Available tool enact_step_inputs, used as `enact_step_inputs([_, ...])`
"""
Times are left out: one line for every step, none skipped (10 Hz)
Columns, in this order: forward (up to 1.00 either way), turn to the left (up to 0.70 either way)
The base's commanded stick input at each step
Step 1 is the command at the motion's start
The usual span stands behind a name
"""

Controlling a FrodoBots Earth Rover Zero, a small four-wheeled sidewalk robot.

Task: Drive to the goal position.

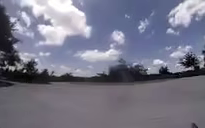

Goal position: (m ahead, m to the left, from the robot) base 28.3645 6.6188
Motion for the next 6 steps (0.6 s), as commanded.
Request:
enact_step_inputs([0.85,0.12])
enact_step_inputs([0.85,0.00])
enact_step_inputs([0.85,0.00])
enact_step_inputs([0.85,0.00])
enact_step_inputs([0.85,0.00])
enact_step_inputs([0.85,0.00])
